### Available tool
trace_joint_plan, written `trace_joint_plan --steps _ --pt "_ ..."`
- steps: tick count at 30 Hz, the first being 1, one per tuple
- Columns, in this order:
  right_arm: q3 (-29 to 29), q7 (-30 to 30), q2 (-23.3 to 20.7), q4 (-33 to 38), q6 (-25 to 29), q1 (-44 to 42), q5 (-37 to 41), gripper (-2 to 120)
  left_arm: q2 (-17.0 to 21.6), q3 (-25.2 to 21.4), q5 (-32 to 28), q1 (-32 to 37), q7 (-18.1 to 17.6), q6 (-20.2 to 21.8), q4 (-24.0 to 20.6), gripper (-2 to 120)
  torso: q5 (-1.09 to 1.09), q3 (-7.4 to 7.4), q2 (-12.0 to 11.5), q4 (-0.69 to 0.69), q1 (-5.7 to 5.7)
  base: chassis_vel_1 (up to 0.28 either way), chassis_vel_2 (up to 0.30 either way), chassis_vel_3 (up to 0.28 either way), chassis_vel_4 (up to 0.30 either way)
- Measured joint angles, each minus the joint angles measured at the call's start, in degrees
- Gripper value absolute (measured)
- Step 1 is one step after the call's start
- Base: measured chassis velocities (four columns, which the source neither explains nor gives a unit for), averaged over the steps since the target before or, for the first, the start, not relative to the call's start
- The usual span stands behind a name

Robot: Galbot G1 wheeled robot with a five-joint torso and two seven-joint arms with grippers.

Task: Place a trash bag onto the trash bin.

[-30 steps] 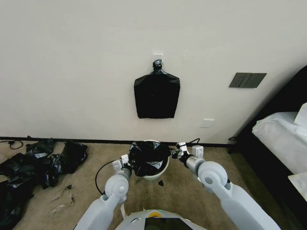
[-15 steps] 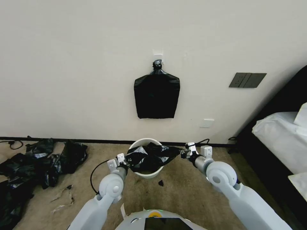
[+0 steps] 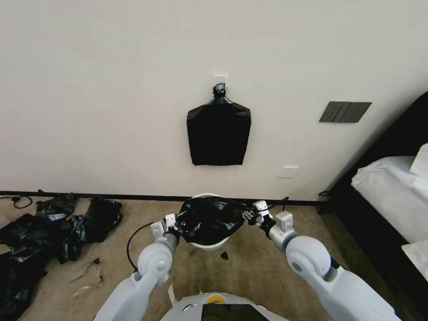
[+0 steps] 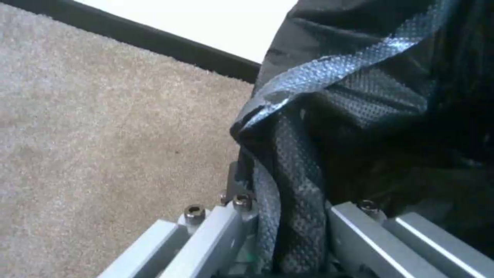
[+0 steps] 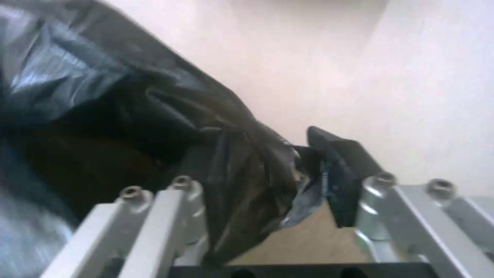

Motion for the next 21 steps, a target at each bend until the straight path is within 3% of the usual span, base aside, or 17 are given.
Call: trace_joint_plan --steps 2,5,13,15,21 --pt "-0.01 -1.44 -0.76 0.08 1.79 -0.98 -4.38 49 0.34 -0.11 -0.27 -0.2 0.0 0.2 -0.08 1 0.0 0.0 0.0 0.0 0.0 0.0 0.0 0.0 0.0" --pt "0.5 -4.09 -2.41 0.13 5.95 -3.12 -12.3 64 0.96 -0.34 -0.75 -0.55 -0.01 0.64 -0.17 1 0.0 0.0 0.0 0.0 0.0 0.0 0.0 0.0 0.0" --pt "1.34 -7.37 -4.51 0.14 16.38 -4.78 -22.0 86 1.19 -0.35 -0.94 -0.68 -0.05 1.24 -0.12 1 0.0 0.0 0.0 0.01 0.0 0.0 0.0 0.0 0.0" --pt "1.33 -8.68 -5.15 0.01 20.85 -4.59 -26.17 97 1.14 -0.23 -0.94 -0.58 -0.11 1.47 -0.32 1 0.01 0.0 0.0 0.0 0.0 0.0 0.0 0.0 0.0" --pt "-0.33 -11.39 -7.82 -0.57 24.7 -1.9 -38.78 100 1.84 0.0 -0.8 -0.57 -0.36 2.95 -1.61 1 0.01 0.0 0.0 0.01 0.0 0.0 0.0 0.0 0.0"
